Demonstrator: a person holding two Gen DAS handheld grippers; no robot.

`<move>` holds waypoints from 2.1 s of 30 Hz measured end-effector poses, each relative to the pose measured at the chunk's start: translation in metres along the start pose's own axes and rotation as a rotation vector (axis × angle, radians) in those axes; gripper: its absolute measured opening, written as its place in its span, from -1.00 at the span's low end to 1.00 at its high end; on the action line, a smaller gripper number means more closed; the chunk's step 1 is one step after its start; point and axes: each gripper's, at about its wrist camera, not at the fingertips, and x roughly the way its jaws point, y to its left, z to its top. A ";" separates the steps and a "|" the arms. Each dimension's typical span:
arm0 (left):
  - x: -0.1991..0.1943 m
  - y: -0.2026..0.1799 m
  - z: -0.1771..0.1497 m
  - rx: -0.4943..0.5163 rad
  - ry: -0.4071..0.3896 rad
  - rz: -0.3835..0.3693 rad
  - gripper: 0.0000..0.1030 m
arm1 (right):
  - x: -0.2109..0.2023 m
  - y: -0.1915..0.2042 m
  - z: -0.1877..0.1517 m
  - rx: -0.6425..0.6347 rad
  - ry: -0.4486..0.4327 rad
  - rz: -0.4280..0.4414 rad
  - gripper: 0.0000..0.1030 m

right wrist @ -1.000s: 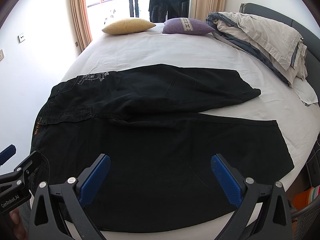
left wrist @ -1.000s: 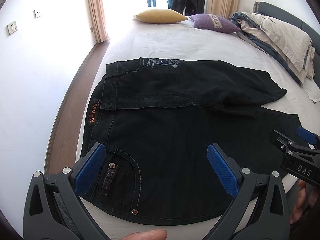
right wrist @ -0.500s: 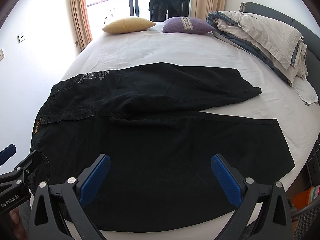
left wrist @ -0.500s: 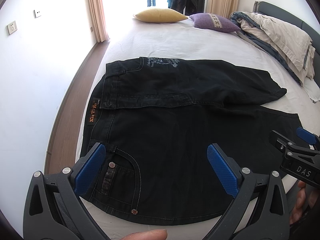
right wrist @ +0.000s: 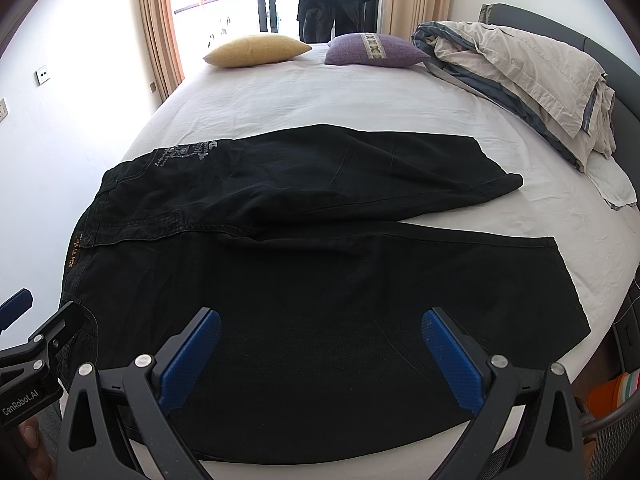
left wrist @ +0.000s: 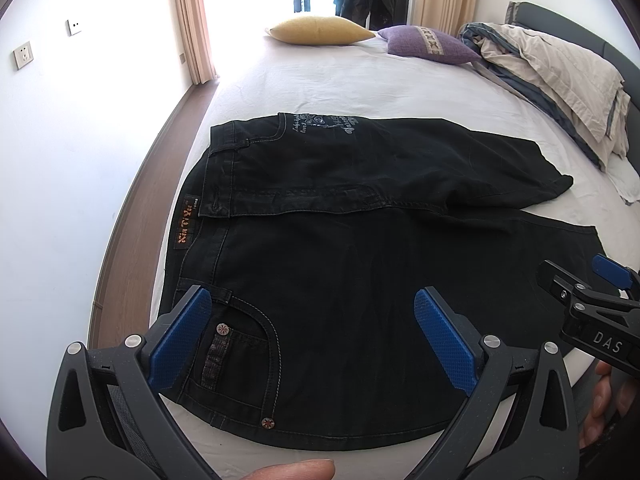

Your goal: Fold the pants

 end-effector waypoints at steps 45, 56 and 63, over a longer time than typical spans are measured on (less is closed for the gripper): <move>0.100 0.025 0.142 0.298 0.023 -0.070 1.00 | 0.041 -0.017 0.104 -0.360 -0.086 0.310 1.00; 0.241 0.033 0.243 0.495 0.289 -0.191 1.00 | 0.130 -0.013 0.201 -0.547 -0.003 0.449 0.55; 0.296 0.031 0.228 0.581 0.438 -0.205 1.00 | 0.184 0.027 0.225 -0.720 0.083 0.494 0.32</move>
